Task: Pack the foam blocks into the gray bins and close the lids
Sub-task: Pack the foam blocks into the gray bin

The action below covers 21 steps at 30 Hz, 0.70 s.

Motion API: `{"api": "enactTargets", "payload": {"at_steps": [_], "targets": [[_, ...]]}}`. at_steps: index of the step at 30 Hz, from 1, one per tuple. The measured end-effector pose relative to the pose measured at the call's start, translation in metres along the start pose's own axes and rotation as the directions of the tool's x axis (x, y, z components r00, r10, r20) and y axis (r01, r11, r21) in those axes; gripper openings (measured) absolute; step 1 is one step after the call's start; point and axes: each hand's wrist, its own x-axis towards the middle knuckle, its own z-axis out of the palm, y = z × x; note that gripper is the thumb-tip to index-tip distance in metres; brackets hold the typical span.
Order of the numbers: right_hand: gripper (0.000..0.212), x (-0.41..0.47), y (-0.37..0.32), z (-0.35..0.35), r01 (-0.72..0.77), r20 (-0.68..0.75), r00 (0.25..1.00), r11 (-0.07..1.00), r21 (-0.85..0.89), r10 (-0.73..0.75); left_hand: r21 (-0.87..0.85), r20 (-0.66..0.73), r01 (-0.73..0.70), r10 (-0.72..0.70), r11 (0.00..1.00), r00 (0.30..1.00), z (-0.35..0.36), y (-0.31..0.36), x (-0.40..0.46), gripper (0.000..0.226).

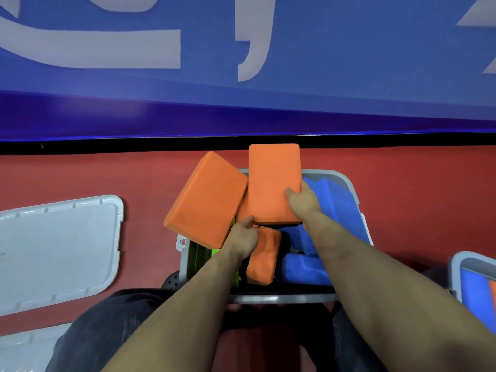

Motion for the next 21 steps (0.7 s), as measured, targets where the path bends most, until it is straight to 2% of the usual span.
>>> {"api": "enactTargets", "payload": {"at_steps": [4, 7, 10, 12, 14, 16, 18, 21], "targets": [[0.056, -0.008, 0.005, -0.005, 0.037, 0.001, 0.999, 0.999, 0.028, -0.037, -0.057, -0.035, -0.006, 0.004, 0.998, 0.999, 0.009, 0.002, 0.007, 0.058], [0.058, -0.014, 0.012, -0.006, 0.086, -0.003, 0.996, 0.996, -0.021, -0.086, -0.081, -0.057, -0.022, 0.017, 0.996, 0.998, 0.014, 0.005, 0.006, 0.056], [0.049, -0.024, 0.019, -0.003, 0.152, -0.031, 0.987, 0.984, -0.092, -0.156, -0.086, -0.073, -0.044, 0.037, 0.995, 0.997, 0.013, 0.000, 0.004, 0.055], [0.041, -0.034, 0.024, -0.002, 0.213, -0.075, 0.971, 0.967, -0.141, -0.225, -0.064, -0.082, -0.050, 0.044, 0.997, 0.996, 0.010, -0.004, -0.001, 0.052], [0.035, -0.045, 0.027, -0.001, 0.235, -0.045, 0.968, 0.956, -0.178, -0.247, 0.003, -0.105, -0.055, 0.055, 0.998, 0.993, 0.006, -0.010, -0.006, 0.051], [0.028, -0.056, 0.034, 0.004, 0.215, 0.032, 0.977, 0.954, -0.210, -0.213, 0.069, -0.126, -0.035, 0.043, 0.997, 0.991, 0.002, -0.019, -0.006, 0.052], [0.025, -0.061, 0.049, 0.015, 0.152, 0.045, 0.988, 0.967, -0.204, -0.146, 0.058, -0.142, 0.016, -0.007, 0.998, 0.990, 0.003, -0.029, -0.006, 0.047], [0.038, -0.063, 0.082, 0.037, -0.012, 0.096, 0.995, 0.986, -0.168, 0.028, -0.007, -0.156, 0.095, -0.095, 0.995, 0.983, 0.014, -0.053, -0.005, 0.041]]}}
